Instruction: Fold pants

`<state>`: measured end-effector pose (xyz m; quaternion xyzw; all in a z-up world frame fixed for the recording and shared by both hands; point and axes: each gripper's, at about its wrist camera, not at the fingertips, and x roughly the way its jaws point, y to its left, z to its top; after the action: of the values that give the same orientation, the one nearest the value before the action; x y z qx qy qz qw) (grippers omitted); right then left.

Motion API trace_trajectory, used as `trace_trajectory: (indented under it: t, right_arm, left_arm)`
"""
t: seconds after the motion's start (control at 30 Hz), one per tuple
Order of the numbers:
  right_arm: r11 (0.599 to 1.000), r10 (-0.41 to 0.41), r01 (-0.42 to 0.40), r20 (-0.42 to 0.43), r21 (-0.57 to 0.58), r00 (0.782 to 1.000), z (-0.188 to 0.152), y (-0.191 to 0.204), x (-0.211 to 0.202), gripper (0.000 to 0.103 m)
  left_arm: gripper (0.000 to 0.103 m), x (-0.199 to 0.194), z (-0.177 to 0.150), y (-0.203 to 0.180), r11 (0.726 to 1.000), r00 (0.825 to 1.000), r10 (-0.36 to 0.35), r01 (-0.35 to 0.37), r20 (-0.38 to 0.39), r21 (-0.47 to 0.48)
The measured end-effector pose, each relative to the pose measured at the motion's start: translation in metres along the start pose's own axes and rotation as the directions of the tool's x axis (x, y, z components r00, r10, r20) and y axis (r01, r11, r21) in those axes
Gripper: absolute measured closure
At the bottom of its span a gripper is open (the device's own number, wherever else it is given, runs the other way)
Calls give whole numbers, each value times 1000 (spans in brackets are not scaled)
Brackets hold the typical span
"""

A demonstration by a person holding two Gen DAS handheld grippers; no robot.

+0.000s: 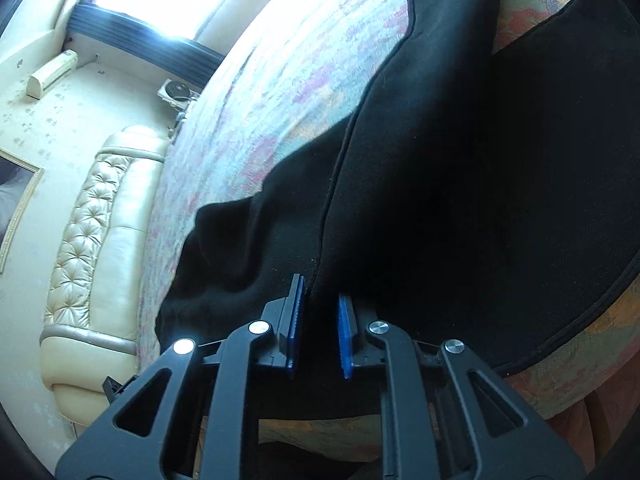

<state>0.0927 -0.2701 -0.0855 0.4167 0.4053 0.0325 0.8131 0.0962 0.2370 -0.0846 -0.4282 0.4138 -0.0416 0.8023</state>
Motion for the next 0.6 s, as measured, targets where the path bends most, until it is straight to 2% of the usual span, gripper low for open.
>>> trace_trajectory:
  t: [0.1, 0.2, 0.23, 0.37, 0.4, 0.47, 0.5, 0.53, 0.6]
  right_arm:
    - [998, 26, -23, 48, -57, 998, -4, 5, -17, 89]
    - [998, 25, -21, 55, -66, 998, -8, -2, -26, 94]
    - [998, 21, -18, 58, -57, 998, -9, -7, -28, 102]
    - [999, -13, 15, 52, -48, 999, -10, -23, -33, 103]
    - [1000, 9, -8, 40, -23, 999, -10, -28, -34, 98]
    - [998, 49, -50, 25, 43, 998, -14, -31, -32, 82]
    - [996, 70, -71, 21, 61, 997, -18, -28, -29, 63]
    - [993, 93, -94, 10, 68, 996, -21, -23, -25, 50]
    - [989, 126, -123, -29, 76, 992, -29, -10, -12, 49]
  left_arm:
    - [93, -11, -2, 4, 1000, 1000, -22, 22, 7, -9]
    - [93, -23, -8, 11, 1000, 1000, -25, 26, 12, -15]
    - [93, -26, -9, 13, 1000, 1000, -24, 24, 17, -19]
    - [93, -35, -11, 26, 1000, 999, 13, -13, 34, -16]
    - [93, -35, -11, 29, 1000, 999, 13, -13, 33, -14]
    - [93, -34, -13, 30, 1000, 1000, 9, -9, 28, -16]
    - [93, -33, -14, 28, 1000, 1000, -3, 3, 22, -17]
    - [93, -31, -13, 25, 1000, 1000, -12, 12, 18, -15]
    - [93, -23, -13, 13, 1000, 1000, -10, 10, 7, 3]
